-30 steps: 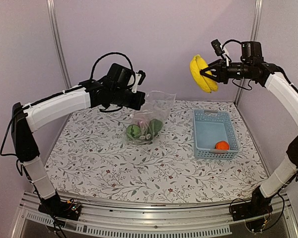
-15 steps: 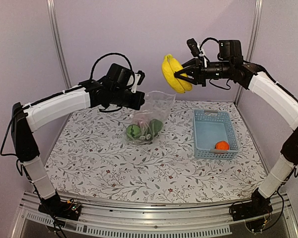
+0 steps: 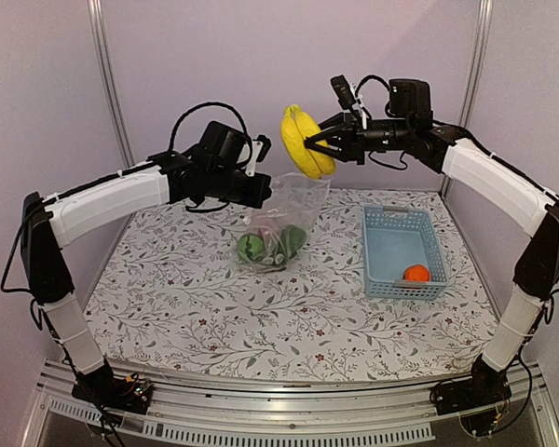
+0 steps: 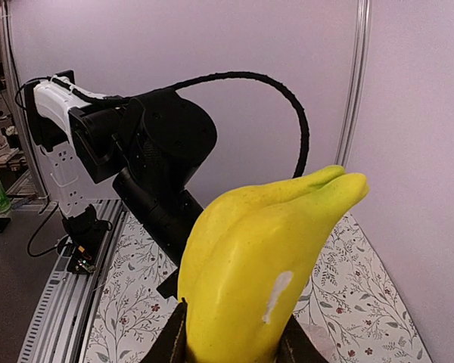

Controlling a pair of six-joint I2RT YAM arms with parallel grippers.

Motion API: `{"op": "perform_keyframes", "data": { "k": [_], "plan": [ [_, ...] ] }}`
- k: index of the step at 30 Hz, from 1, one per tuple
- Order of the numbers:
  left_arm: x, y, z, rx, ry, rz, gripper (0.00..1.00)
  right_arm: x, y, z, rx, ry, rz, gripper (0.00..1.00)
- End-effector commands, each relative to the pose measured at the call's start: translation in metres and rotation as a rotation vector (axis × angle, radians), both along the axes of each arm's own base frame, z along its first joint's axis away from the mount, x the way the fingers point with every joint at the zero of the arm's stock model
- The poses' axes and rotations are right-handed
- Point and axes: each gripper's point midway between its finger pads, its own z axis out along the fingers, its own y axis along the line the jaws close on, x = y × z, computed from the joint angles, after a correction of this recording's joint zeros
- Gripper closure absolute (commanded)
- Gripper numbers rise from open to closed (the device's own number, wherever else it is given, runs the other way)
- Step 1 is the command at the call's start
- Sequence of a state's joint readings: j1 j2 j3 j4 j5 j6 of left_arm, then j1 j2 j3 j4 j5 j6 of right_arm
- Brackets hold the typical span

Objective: Place the food in the zip-top bag and seal the zipper
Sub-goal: Place the fake fruit in the zipper food storage bag.

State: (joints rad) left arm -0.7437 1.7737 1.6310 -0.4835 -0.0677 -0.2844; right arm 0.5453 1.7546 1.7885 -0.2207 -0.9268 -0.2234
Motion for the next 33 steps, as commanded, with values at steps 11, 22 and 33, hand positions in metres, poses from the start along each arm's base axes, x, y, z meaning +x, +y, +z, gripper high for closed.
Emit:
{"op": "perform_keyframes", "data": {
  "k": [11,22,33],
  "plan": [
    [-0.001,0.011,0.018,-0.044,-0.016,0.017,1.00,0.005,0.021,-0.046,0.002,0.084,0.094,0.80],
    [-0.003,0.012,0.023,-0.058,-0.016,0.017,1.00,0.013,0.033,-0.071,-0.001,0.125,0.121,0.72],
    [-0.003,0.020,0.021,-0.070,-0.020,0.034,1.00,0.019,0.033,-0.103,-0.051,0.171,0.089,0.60]
  ]
}}
